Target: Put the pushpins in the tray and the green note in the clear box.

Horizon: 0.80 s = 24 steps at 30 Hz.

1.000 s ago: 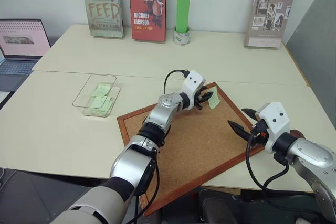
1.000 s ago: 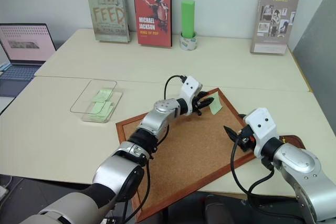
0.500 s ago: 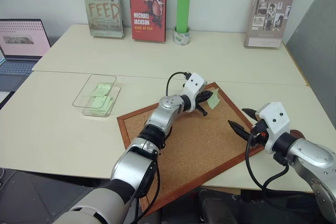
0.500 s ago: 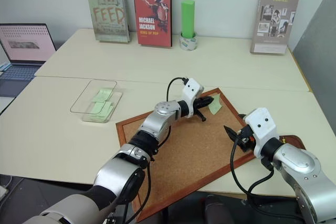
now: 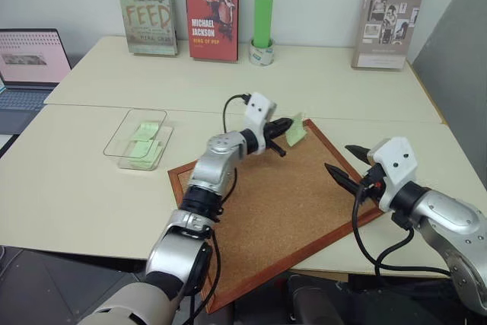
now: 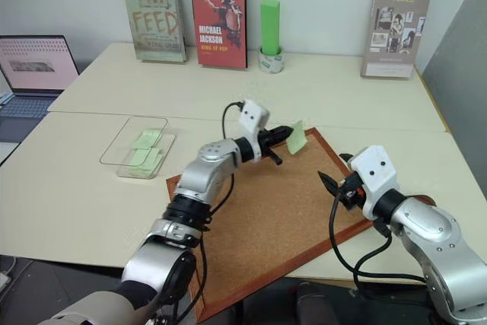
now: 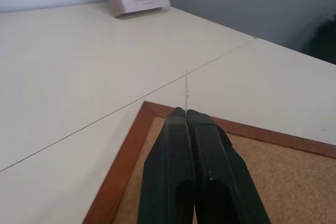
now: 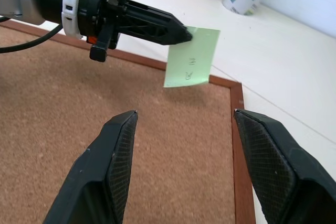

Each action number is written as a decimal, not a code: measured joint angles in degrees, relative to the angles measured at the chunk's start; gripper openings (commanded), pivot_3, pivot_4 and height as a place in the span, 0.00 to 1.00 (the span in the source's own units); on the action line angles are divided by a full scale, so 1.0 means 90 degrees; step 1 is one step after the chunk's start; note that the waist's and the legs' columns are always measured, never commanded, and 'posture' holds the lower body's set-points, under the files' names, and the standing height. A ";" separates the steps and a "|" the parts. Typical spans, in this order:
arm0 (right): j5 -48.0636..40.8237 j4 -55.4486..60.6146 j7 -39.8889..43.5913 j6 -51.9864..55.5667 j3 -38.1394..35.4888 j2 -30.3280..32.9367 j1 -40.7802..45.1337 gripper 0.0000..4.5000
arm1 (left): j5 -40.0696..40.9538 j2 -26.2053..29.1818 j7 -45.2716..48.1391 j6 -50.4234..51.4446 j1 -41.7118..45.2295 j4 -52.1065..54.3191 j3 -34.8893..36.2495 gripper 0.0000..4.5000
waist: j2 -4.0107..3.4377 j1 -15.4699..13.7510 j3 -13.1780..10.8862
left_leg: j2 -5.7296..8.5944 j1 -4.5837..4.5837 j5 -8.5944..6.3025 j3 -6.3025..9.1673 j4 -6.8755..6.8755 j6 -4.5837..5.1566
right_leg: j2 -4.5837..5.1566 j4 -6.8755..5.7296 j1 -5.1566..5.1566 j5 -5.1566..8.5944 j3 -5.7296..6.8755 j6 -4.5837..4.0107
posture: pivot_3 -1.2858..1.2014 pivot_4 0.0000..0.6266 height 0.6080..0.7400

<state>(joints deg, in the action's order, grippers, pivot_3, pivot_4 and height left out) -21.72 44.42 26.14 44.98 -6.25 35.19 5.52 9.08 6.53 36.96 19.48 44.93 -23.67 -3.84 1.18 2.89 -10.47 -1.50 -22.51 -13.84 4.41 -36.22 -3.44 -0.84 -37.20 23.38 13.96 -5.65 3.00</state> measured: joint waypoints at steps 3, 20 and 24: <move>-0.0046 -0.0204 0.0175 -0.0094 0.0316 -0.0020 0.0415 0.68 | 0.0099 0.0372 -0.0013 0.0304 -0.0228 0.0550 0.0147 0.01 | 0.0000 0.0008 0.0000 | 0.0000 0.0000 0.0000 0.0001 -0.0005 0.0000 | 0.0000 -0.0001 -0.0001 0.0000 0.0000 0.0000 | 0.52 0.24 1.00; -0.0296 -0.2533 0.2116 -0.1051 0.1849 -0.0436 0.2829 0.68 | 0.0057 0.3211 -0.0954 0.1591 -0.0971 0.3048 0.1744 0.01 | 0.0003 0.0018 -0.0003 | -0.0008 -0.0008 0.0000 0.0008 -0.0008 -0.0001 | 0.0002 -0.0002 0.0004 0.0000 0.0015 -0.0003 | 0.52 0.24 1.00; -0.0177 -0.3004 0.2421 -0.1352 0.2032 -0.0527 0.3008 0.68 | -0.0067 0.3653 -0.1174 0.2051 -0.1572 0.3767 0.2006 0.01 | 0.0004 0.0025 -0.0005 | -0.0007 -0.0010 0.0000 0.0007 -0.0009 -0.0001 | 0.0004 -0.0002 0.0005 -0.0001 0.0014 -0.0003 | 0.52 0.24 1.00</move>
<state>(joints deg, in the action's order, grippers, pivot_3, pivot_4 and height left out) -23.31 17.38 47.93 32.82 12.03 30.45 32.60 8.48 39.41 26.39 37.94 30.79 10.24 14.21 1.22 3.12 -10.52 -1.57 -22.60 -13.85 4.47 -36.29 -3.45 -0.81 -37.21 23.43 13.95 -5.52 2.97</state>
